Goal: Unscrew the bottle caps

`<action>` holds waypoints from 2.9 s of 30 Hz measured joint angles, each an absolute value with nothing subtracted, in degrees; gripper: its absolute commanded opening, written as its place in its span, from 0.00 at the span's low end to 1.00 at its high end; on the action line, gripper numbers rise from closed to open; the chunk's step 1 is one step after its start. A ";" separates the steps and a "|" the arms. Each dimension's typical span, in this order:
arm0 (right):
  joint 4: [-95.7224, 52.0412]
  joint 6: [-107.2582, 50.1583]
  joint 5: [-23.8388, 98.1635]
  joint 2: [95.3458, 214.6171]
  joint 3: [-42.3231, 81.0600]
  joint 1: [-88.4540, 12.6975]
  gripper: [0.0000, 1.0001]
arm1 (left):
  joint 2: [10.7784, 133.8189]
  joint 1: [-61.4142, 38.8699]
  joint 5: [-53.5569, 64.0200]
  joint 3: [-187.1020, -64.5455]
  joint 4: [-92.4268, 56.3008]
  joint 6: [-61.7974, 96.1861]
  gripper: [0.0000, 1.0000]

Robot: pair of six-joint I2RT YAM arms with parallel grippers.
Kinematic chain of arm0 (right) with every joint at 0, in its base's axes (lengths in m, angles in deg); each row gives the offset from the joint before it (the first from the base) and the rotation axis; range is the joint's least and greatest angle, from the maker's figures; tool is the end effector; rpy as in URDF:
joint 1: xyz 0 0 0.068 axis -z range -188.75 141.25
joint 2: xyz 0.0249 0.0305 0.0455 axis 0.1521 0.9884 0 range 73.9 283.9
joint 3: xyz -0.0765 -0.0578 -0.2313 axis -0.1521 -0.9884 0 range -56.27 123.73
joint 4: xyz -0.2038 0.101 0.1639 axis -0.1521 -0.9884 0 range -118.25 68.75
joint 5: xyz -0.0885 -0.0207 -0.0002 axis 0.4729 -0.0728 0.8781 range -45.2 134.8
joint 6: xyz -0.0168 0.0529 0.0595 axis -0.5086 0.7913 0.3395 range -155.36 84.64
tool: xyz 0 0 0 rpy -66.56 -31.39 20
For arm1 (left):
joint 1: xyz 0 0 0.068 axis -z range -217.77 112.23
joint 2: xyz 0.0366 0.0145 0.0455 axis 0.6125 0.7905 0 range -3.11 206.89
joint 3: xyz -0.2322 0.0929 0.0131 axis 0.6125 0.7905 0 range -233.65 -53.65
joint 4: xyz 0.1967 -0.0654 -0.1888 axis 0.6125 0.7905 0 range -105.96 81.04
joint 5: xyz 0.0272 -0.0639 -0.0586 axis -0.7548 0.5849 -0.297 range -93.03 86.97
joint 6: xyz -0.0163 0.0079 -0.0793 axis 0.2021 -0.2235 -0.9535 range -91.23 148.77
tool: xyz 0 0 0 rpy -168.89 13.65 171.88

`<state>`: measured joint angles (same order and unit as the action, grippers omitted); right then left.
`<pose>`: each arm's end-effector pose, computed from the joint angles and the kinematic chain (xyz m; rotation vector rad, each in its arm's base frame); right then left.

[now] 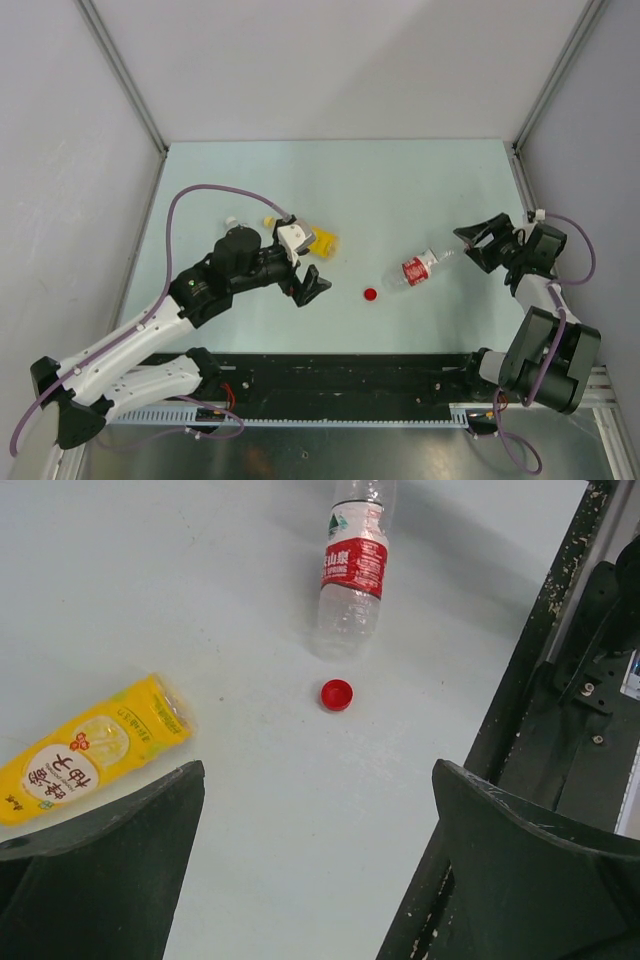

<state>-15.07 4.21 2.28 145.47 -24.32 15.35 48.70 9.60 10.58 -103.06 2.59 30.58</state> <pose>0.2856 -0.0754 0.1497 0.7278 1.9984 0.9535 0.1718 -0.2111 0.3007 0.9790 1.7460 -0.7509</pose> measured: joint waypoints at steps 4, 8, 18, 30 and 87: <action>-15.64 3.66 3.26 143.55 -24.56 15.67 0.98 | 48.70 9.60 9.33 -103.06 2.59 30.18 0.99; -15.64 3.55 3.55 141.65 -24.56 15.76 0.99 | 48.70 9.60 7.93 -103.04 2.59 30.03 0.99; -17.17 3.57 3.85 138.91 -24.56 15.74 0.99 | 49.97 9.60 3.43 -103.04 2.67 27.32 0.99; -19.84 3.01 4.34 136.47 -21.76 10.82 0.99 | 57.62 9.34 -4.66 -103.24 5.32 23.39 0.99; -22.33 -1.54 7.66 138.94 -17.33 -2.12 0.99 | 91.22 -22.90 -11.70 -107.85 11.83 -3.08 0.51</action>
